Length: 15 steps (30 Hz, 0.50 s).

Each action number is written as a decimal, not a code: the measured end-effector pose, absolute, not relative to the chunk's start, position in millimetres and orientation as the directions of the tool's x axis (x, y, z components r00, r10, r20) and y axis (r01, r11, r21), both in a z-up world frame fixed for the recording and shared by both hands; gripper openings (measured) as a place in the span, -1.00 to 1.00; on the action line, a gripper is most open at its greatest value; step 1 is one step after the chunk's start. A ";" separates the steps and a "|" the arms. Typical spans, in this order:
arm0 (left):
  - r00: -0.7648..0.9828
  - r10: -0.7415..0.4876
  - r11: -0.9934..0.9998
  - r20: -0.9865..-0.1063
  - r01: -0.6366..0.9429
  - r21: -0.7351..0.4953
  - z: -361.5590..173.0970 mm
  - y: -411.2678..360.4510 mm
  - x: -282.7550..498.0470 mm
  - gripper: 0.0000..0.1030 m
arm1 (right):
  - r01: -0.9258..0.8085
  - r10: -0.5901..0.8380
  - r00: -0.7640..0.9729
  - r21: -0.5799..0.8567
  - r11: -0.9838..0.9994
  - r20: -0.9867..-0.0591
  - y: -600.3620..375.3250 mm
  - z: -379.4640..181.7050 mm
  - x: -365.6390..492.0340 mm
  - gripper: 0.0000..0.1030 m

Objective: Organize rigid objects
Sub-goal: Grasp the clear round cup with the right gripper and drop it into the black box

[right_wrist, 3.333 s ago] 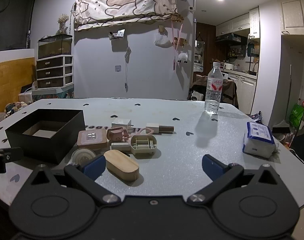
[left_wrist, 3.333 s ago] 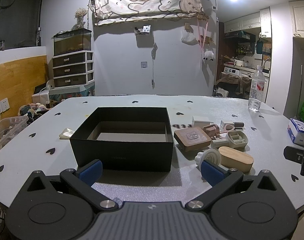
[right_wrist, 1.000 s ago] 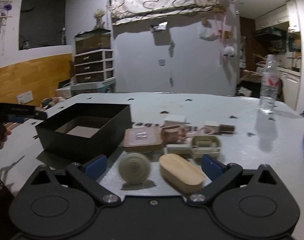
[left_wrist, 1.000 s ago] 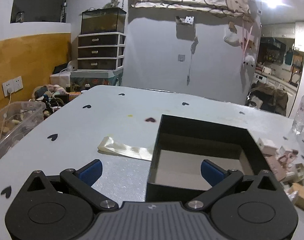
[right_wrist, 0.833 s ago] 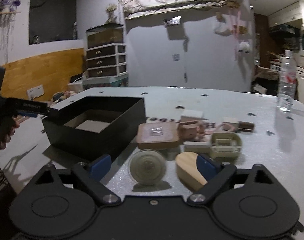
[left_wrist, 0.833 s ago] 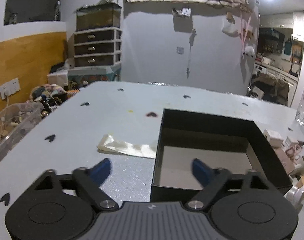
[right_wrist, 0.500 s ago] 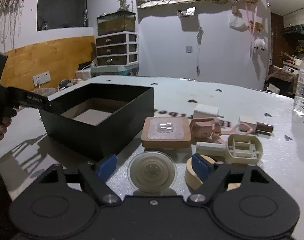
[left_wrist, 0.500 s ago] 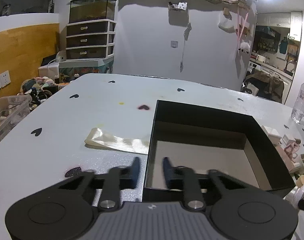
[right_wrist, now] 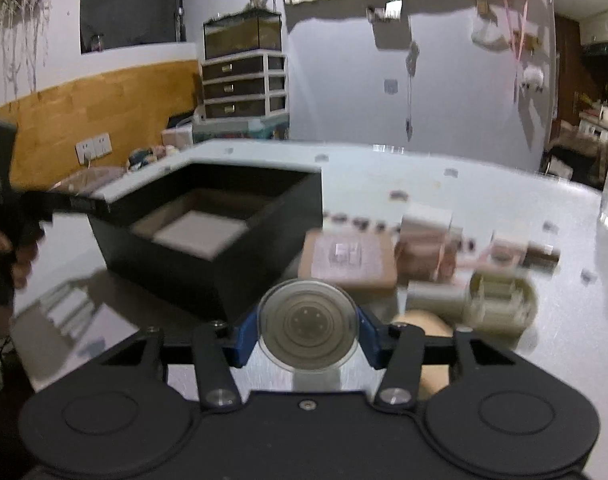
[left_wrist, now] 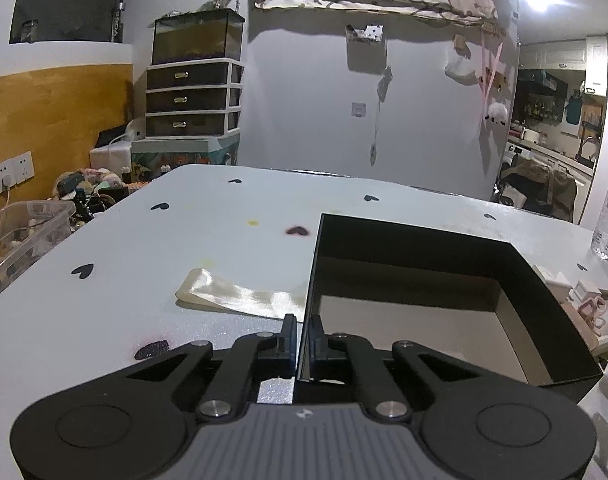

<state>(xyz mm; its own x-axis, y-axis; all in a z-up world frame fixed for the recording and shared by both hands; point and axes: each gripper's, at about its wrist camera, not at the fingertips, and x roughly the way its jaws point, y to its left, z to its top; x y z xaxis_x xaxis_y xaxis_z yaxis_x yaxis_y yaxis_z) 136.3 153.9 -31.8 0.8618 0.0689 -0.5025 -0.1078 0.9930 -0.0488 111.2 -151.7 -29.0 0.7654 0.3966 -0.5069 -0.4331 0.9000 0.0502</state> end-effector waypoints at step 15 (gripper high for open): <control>0.871 0.030 0.990 -0.490 -0.094 -0.106 -35.9 159.7 136.8 -0.93 | -0.518 0.605 0.516 0.341 0.784 -0.607 -31.4 28.2 236.5 0.02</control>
<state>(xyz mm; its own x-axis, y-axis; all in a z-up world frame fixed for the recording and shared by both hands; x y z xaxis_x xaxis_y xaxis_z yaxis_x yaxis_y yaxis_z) 136.8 159.7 -35.9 0.8712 0.0305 -0.4900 -0.0945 0.9898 -0.1064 236.5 -31.4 28.2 0.5161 0.6046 -0.6067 -0.5183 0.7844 0.3408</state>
